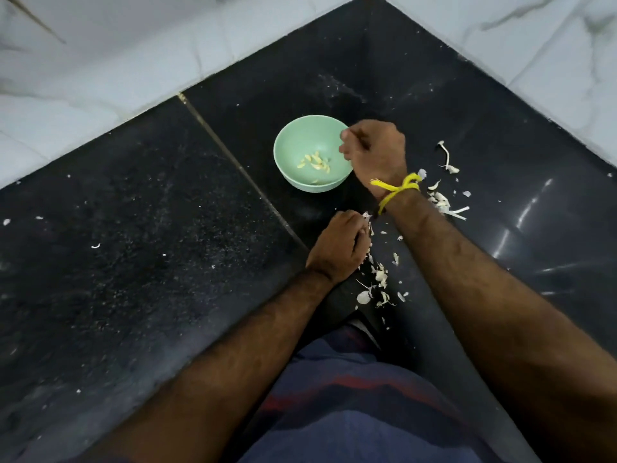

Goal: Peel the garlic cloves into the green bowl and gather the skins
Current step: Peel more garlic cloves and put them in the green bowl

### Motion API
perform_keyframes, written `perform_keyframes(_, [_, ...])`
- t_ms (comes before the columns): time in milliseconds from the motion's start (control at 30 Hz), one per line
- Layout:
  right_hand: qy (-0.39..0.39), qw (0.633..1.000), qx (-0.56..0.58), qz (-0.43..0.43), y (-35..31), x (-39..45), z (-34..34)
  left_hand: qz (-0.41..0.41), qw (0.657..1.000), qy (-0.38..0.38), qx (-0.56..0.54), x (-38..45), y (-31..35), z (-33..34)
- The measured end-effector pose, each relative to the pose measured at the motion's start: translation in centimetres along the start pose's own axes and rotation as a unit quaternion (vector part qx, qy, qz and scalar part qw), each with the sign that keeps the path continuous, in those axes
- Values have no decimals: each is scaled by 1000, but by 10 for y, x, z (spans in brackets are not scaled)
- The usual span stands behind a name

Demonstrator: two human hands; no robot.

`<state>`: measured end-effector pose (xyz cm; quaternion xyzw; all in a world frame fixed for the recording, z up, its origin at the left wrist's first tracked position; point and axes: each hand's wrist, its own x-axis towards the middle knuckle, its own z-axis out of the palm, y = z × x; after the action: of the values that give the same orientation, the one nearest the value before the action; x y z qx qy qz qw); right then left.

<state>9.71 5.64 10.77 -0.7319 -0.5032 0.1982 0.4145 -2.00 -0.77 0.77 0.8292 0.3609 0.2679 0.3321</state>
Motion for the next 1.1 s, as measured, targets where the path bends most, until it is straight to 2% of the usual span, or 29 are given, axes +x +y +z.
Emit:
perform_keyframes(133, [10,997,58,48,16,-13,-10,-2,1000,22,15,-1,-1,6])
perform_keyframes(267, [53,994,80,60,14,-21,-20,0,999,34,24,-1,-4,7])
perform_keyframes(367, [92,993,59,52,14,-30,-30,-3,1000,19,-3,-3,-4,5])
perform_keyframes(467, [95,994,18,55,26,-57,-39,8,1000,11,6,-4,-5,3])
perform_keyframes(600, [55,991,-20,124,58,-96,-49,11,1000,21,10,-3,-2,3])
perform_keyframes(800, [124,967,-69,213,99,-116,-84,17,998,41,54,4,12,4])
perform_keyframes(900, [115,964,-112,212,108,-105,-99,16,994,14,103,16,21,7])
perform_keyframes(1000, [70,966,-176,176,112,-86,-106,14,988,-16,154,21,21,12])
perform_keyframes(1100, [24,961,-243,128,115,-63,-106,15,987,-16,156,19,13,18])
